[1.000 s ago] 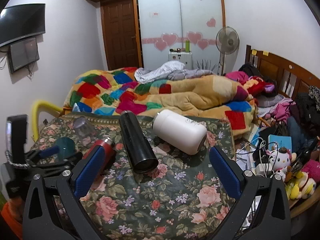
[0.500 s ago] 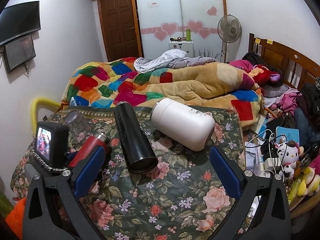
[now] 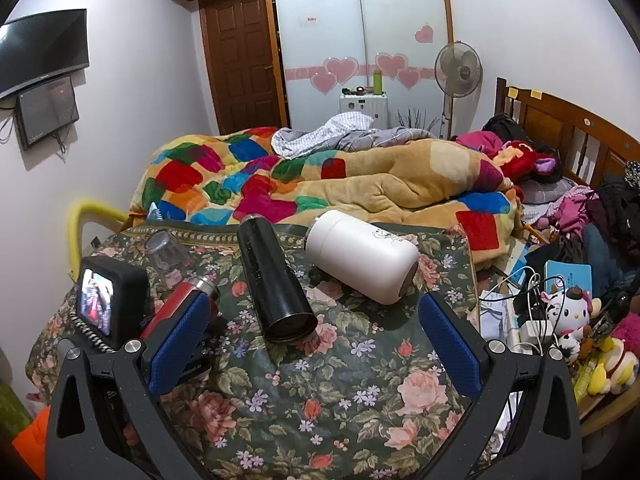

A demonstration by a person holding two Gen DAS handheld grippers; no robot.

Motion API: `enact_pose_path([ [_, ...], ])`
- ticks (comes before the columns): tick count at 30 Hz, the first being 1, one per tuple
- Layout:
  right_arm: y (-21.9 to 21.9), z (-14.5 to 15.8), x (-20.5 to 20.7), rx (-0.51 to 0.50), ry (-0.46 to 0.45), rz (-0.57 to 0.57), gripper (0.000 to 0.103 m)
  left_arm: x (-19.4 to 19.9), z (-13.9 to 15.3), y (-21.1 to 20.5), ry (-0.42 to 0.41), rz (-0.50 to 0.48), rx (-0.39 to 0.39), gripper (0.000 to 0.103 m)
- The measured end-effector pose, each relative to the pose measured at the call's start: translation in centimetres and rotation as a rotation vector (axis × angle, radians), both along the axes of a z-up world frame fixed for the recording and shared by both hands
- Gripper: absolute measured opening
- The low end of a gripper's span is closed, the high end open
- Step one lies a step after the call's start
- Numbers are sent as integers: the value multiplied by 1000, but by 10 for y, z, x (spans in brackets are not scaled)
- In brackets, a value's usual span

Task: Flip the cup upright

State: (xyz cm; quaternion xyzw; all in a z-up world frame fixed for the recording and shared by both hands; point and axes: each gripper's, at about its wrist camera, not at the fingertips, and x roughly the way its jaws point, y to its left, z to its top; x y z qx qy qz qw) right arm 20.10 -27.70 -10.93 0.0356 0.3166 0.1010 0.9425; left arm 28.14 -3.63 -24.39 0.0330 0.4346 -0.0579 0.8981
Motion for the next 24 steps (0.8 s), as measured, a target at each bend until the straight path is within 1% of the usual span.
enact_pose_path([
  [6, -9, 13, -19, 16, -33, 4, 103, -33, 35, -18, -54, -50, -11, 63],
  [9, -13, 18, -30, 19, -49, 8, 103, -45, 43, -30, -64, -78, -22, 63],
  [12, -18, 20, -39, 19, -58, 6, 103, -53, 44, -44, -48, -104, -43, 63],
  [17, -26, 17, -46, 23, -47, 0, 103, -55, 26, -68, -1, -135, -44, 63],
  [19, -29, 14, -47, 27, -35, -6, 103, -54, 16, -76, 14, -142, -23, 63],
  [21, -34, 10, -49, 36, -19, -8, 103, -53, 0, -83, 34, -145, 2, 63],
  [24, -38, 4, -48, 40, 5, -9, 103, -46, -21, -84, 85, -132, 7, 63],
])
